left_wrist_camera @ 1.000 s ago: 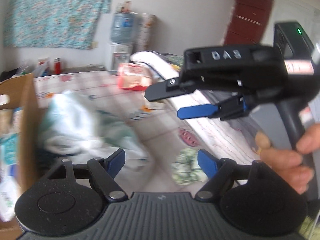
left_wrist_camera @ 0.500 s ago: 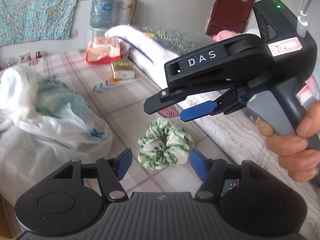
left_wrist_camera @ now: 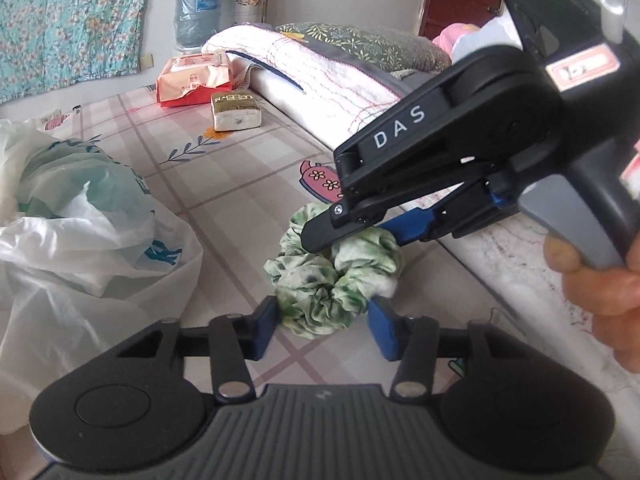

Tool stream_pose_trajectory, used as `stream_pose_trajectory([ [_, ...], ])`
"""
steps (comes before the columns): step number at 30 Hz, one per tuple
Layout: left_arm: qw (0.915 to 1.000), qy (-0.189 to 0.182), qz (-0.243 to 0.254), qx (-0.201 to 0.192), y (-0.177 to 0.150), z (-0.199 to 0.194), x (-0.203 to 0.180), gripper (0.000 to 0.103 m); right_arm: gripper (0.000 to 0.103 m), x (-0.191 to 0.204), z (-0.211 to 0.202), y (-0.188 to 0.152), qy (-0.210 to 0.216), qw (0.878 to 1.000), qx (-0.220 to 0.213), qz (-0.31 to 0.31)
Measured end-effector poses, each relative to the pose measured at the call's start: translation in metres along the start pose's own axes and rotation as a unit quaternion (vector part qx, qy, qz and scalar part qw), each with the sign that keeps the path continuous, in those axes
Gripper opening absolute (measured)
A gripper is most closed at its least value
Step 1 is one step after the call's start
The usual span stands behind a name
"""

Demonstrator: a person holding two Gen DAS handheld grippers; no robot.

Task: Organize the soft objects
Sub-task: 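Grasp the green floral scrunchie with the right tool and lift it, then carry the scrunchie into the box and open the right tool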

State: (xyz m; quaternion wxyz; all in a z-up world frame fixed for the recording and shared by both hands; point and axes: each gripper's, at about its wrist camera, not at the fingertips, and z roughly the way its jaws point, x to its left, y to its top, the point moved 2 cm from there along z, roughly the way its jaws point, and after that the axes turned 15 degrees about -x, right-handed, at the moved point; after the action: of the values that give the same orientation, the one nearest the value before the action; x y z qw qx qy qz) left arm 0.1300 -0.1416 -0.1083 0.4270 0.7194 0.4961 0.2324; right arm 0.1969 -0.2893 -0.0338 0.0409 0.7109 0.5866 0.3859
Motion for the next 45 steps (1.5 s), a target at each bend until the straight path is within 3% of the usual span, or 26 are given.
stream_pose_trajectory([
  [2,1.0,0.004,0.008,-0.004,0.0,0.0,-0.001,0.035,0.03,0.001,0.0,-0.001,-0.001,1.0,-0.001,-0.004],
  [7,1.0,0.002,0.005,-0.005,0.0,0.0,-0.001,0.023,0.019,-0.002,-0.003,-0.003,-0.004,1.0,-0.009,-0.004],
  [11,0.9999,0.001,0.006,-0.015,0.003,-0.008,-0.003,0.02,0.016,-0.001,-0.012,-0.002,-0.002,1.0,-0.021,-0.001],
  [16,0.9984,-0.001,0.017,-0.053,0.018,-0.031,-0.005,0.019,0.016,0.014,-0.035,0.009,0.015,0.999,-0.048,-0.006],
  [23,0.9903,0.018,0.022,-0.136,0.061,-0.083,0.018,0.019,0.016,0.085,-0.068,0.043,0.078,0.991,-0.091,-0.057],
  [27,0.9831,0.058,0.017,-0.172,0.081,-0.119,0.052,0.019,0.016,0.149,-0.066,0.058,0.131,0.982,-0.095,-0.097],
  [30,0.9776,0.103,0.008,-0.183,0.086,-0.148,0.087,0.019,0.016,0.203,-0.049,0.062,0.179,0.974,-0.072,-0.116],
  [35,0.9675,0.191,-0.03,-0.163,0.076,-0.201,0.155,0.02,0.016,0.307,-0.002,0.042,0.252,0.955,0.001,-0.158],
  [40,0.951,0.27,-0.095,-0.117,0.045,-0.261,0.226,0.02,0.016,0.408,0.05,-0.006,0.296,0.929,0.098,-0.2],
  [45,0.9283,0.324,-0.169,-0.07,0.016,-0.299,0.283,0.02,0.016,0.484,0.09,-0.068,0.303,0.907,0.174,-0.234],
])
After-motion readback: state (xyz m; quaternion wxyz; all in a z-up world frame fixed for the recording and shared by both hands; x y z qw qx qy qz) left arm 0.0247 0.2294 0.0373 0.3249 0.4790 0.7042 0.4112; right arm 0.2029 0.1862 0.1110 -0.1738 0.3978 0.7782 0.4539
